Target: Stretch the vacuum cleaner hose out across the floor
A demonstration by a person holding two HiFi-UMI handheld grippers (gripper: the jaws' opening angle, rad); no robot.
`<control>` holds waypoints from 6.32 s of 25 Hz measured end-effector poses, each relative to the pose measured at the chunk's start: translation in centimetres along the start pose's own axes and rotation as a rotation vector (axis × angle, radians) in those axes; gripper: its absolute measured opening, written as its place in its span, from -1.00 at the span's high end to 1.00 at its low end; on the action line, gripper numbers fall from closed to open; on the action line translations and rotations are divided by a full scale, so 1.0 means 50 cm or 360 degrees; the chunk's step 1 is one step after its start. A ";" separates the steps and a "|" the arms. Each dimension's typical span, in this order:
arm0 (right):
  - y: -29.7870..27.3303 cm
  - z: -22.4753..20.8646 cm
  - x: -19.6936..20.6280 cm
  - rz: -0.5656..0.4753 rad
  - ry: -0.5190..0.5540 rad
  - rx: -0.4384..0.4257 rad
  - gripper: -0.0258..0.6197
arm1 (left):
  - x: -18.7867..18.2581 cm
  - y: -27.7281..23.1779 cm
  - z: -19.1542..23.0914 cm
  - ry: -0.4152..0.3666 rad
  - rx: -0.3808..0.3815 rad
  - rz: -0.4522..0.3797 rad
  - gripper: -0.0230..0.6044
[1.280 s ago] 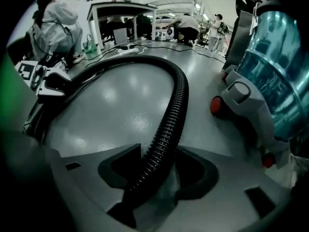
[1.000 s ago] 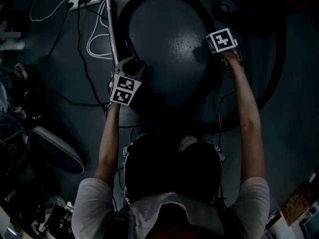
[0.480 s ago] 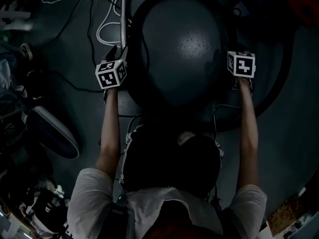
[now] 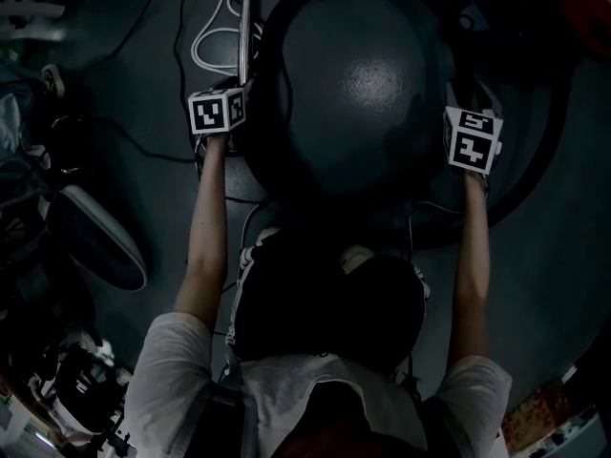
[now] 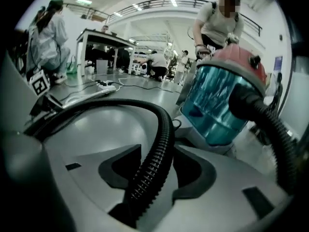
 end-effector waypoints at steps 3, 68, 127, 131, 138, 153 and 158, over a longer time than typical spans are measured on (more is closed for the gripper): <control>0.063 0.014 -0.061 -0.0161 0.0250 0.0183 0.27 | -0.007 -0.007 0.000 0.0005 0.0134 0.0181 0.35; 2.514 0.900 -0.012 -0.0585 0.0566 -0.1239 0.66 | 0.334 2.971 -0.719 -0.0589 0.1561 -0.1658 0.48; 2.392 0.570 0.328 -0.1989 -0.3405 -0.1365 0.35 | 0.329 3.037 -0.473 -0.0223 0.1167 -0.1434 0.36; 2.513 0.353 0.261 -0.2219 -0.3060 -0.1235 0.39 | 0.400 2.941 -0.413 0.0171 0.1098 -0.1138 0.11; 2.684 0.195 0.029 -0.2301 -0.2479 -0.1304 0.55 | 0.496 2.816 -0.340 0.0917 0.1129 -0.0988 -0.19; 2.768 0.294 -0.229 -0.1561 -0.1257 -0.1244 0.71 | 0.543 2.899 -0.083 -0.0194 0.0133 -0.1477 -0.26; 2.750 0.649 -0.204 -0.0414 -0.0098 -0.1584 0.70 | 0.452 2.867 -0.344 -0.0916 0.0390 -0.1558 -0.26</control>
Point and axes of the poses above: the fingertips, and each gripper's own axes: y backward along the fingers, z to its left, x out of its underside, the point moved 5 cm from there along y, backward along the fingers, and after that the axes turned 7 degrees about -x, right-handed, at the moved point
